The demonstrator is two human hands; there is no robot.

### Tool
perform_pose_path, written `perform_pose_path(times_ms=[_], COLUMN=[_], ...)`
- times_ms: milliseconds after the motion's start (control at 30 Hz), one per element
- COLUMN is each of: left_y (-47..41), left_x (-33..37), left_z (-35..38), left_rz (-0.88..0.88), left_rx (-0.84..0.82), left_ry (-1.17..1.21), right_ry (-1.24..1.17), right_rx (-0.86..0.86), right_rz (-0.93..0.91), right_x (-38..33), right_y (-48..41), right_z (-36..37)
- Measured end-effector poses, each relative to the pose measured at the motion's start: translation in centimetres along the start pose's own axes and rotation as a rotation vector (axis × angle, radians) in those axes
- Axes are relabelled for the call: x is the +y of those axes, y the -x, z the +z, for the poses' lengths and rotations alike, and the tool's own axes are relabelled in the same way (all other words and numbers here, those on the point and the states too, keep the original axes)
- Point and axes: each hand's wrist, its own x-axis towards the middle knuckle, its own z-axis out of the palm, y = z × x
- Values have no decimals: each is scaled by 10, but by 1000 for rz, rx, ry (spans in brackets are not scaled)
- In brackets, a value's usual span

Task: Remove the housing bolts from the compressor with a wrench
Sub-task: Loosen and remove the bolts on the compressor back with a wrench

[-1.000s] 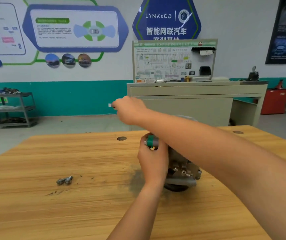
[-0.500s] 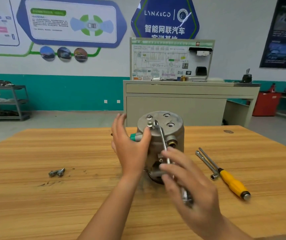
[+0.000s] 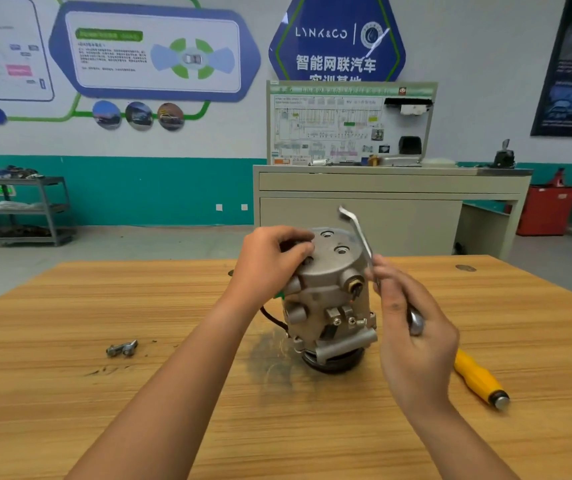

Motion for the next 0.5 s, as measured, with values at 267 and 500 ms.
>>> perform_pose_path(times_ms=[267, 500], left_y=[20, 107], left_x=[-65, -190], left_z=[-88, -160], left_rz=[-263, -749], left_rx=[352, 404], left_ry=[90, -12], right_ry=[267, 255], right_rx=[-95, -122], right_rz=[-171, -223], right_x=[30, 38], right_y=[-19, -17], right_z=[19, 11])
